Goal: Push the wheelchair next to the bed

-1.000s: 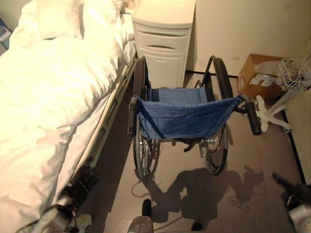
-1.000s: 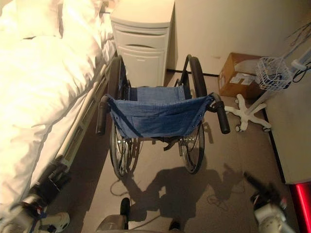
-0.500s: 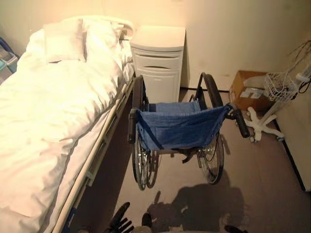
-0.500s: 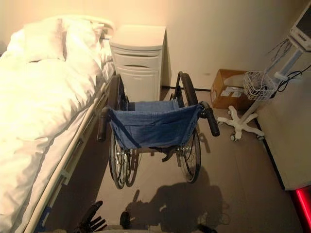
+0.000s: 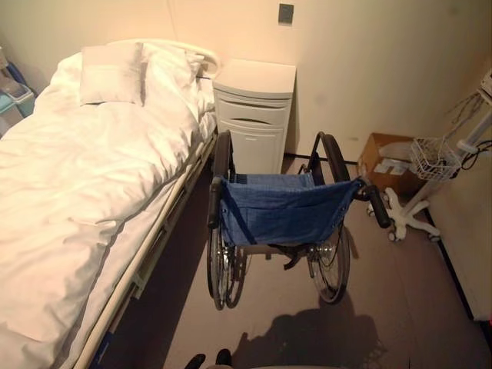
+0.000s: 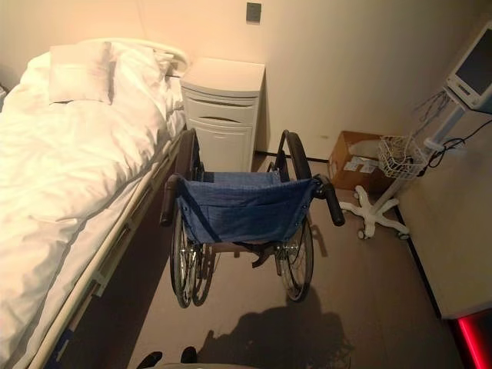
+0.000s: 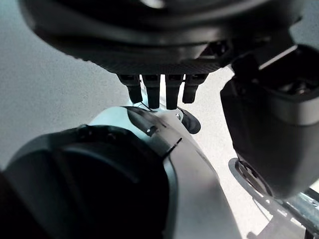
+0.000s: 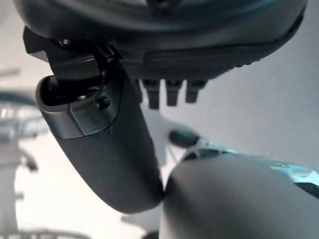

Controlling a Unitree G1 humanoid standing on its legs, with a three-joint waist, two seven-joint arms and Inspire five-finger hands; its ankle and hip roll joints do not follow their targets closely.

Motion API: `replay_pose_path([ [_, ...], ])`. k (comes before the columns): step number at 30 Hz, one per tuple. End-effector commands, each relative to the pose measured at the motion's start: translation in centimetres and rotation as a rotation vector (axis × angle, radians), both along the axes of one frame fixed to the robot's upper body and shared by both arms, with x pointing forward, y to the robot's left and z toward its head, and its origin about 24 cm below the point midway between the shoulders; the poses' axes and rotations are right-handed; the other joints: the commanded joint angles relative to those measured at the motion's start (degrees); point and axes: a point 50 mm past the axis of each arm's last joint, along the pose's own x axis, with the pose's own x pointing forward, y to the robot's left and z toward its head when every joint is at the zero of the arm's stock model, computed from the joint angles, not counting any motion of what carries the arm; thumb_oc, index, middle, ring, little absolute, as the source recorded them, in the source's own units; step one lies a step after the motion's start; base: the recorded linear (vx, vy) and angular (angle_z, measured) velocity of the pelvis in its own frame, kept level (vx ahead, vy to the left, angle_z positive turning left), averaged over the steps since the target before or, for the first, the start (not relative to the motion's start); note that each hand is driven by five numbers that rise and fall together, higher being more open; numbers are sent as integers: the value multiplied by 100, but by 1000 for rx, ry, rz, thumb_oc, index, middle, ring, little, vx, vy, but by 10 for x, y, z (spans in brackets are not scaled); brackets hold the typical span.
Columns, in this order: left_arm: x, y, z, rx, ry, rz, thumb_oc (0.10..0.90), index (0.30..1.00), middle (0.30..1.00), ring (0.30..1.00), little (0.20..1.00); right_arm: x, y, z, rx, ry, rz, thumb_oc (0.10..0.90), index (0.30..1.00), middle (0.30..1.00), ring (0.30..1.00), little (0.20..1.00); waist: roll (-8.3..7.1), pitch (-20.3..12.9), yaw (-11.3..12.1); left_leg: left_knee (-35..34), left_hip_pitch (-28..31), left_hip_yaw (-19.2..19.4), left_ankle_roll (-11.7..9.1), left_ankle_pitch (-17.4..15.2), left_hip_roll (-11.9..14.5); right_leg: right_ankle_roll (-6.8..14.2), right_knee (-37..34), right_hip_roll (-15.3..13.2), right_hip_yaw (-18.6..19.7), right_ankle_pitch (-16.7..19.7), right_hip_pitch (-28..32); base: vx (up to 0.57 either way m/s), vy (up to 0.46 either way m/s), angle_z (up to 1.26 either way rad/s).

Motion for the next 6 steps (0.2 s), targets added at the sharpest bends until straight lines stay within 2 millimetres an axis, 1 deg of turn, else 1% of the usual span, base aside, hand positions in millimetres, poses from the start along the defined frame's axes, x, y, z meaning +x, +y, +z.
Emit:
replay_pose_path([
  [1, 10, -20, -3, -56, 29, -4, 800, 900, 900, 900, 900, -20, 0, -2, 23, 120, 67, 800, 900, 900, 900, 900, 255, 182, 55, 59, 562, 131, 26, -802, -275, -225, 33, 241, -35, 389, -348, 29, 13, 5],
  [6, 8, -21, -3, -58, 32, 10, 800, 900, 900, 900, 900, -19, -2, -2, 19, 110, 82, 800, 900, 900, 900, 900, 267, 158, 46, 59, 583, 137, 46, -824, -297, -228, 33, 244, -7, 386, -337, 12, 8, 1],
])
